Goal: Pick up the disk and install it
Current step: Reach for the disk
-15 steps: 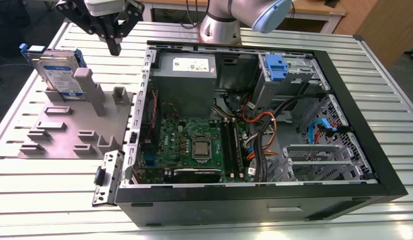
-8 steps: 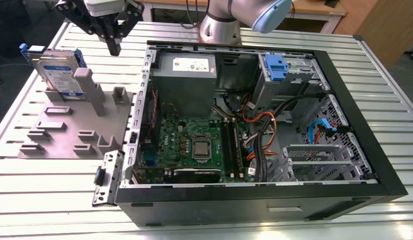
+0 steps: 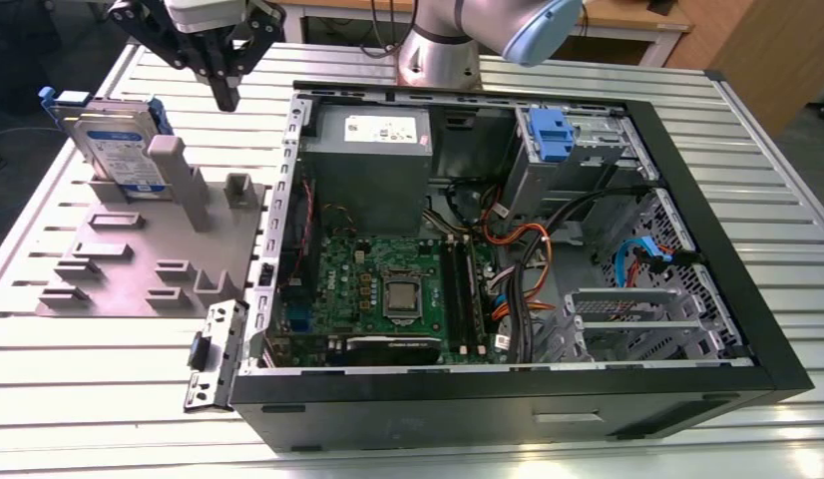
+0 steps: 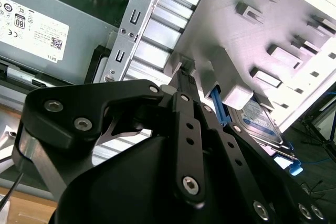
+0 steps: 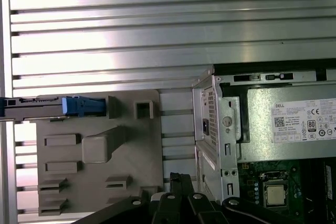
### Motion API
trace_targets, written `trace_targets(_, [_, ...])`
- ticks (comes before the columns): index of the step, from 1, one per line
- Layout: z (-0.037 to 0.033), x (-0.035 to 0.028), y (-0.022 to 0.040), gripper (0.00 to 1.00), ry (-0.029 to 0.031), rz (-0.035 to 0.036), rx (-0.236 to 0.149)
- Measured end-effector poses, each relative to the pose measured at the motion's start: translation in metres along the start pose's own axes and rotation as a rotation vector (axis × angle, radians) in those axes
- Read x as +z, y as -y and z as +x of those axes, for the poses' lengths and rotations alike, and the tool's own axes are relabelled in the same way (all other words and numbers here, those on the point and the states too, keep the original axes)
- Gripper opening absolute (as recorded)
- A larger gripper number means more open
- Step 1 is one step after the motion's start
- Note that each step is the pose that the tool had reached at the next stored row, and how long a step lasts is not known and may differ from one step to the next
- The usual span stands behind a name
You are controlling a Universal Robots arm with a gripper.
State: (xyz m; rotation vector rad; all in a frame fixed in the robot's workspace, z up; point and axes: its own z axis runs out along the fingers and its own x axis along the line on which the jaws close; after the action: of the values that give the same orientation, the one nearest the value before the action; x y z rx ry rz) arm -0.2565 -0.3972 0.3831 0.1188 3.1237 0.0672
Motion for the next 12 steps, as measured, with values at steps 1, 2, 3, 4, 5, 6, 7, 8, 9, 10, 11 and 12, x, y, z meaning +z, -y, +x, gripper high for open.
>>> trace_targets(1, [0.0,0.0,0.0,0.11,0.0,0.0,0.0])
trace_targets(2, [0.0,0.0,0.0,0.11,0.0,-0.0001,0.0])
trace_targets(3, [0.0001,0.0001,0.0,0.11,0.0001,-0.0001,0.0])
trace_targets(4, [0.0001,0.0,0.0,0.11,0.0,0.0,0.0])
trace_targets(5, [0.0001,0.0,0.0,0.11,0.0001,0.0,0.0])
trace_targets(6, [0.0001,0.0,0.0,0.11,0.0,0.0,0.0])
trace_targets(7, [0.0001,0.0,0.0,0.11,0.0,0.0,0.0])
trace_targets(8, [0.0004,0.0,0.0,0.11,0.0,0.0,0.0])
trace_targets(9, [0.001,0.0,0.0001,0.11,0.0001,-0.0001,0.0])
trace_targets(10, [0.0017,0.0001,-0.0002,0.11,0.0001,-0.0001,0.0])
trace_targets(11, [0.0024,0.0001,-0.0005,0.11,0.0001,0.0,0.0])
trace_targets(12, [0.0034,0.0001,-0.001,0.11,0.0001,0.0,0.0])
